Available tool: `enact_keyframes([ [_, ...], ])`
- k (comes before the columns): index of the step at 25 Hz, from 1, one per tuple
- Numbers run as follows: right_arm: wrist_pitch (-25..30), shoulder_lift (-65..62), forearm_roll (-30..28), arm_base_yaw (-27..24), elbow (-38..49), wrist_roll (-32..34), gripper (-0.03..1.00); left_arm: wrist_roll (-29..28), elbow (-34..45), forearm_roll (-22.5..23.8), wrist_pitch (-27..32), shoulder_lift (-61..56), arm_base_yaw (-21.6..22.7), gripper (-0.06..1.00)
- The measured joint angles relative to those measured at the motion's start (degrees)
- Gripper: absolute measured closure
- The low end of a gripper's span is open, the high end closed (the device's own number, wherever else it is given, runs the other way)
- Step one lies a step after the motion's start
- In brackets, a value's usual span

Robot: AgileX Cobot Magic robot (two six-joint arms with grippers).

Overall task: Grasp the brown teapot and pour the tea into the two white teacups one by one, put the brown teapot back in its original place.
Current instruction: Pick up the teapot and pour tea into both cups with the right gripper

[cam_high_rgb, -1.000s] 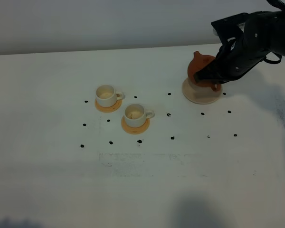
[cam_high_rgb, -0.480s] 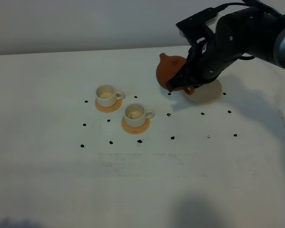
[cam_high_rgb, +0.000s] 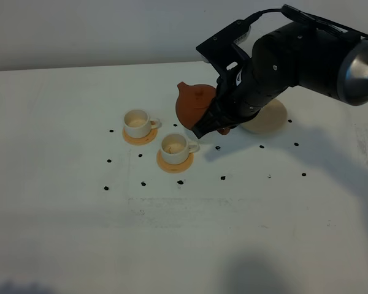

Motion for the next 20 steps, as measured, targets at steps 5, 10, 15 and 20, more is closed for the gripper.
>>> enact_keyframes([
  [5, -0.2, -2.7, 0.0, 0.02, 0.83, 0.0, 0.87, 0.0, 0.0, 0.0, 0.0, 0.0, 0.0, 0.52],
  [10, -0.3, -3.33, 0.0, 0.02, 1.35, 0.0, 0.87, 0.0, 0.0, 0.0, 0.0, 0.0, 0.0, 0.52],
  [15, -3.14, -5.29, 0.0, 0.07, 6.6, 0.05, 0.87, 0.0, 0.0, 0.0, 0.0, 0.0, 0.0, 0.52],
  [20, -7.02, -7.7, 0.0, 0.33, 10.77, 0.0, 0.87, 0.0, 0.0, 0.0, 0.0, 0.0, 0.0, 0.52],
])
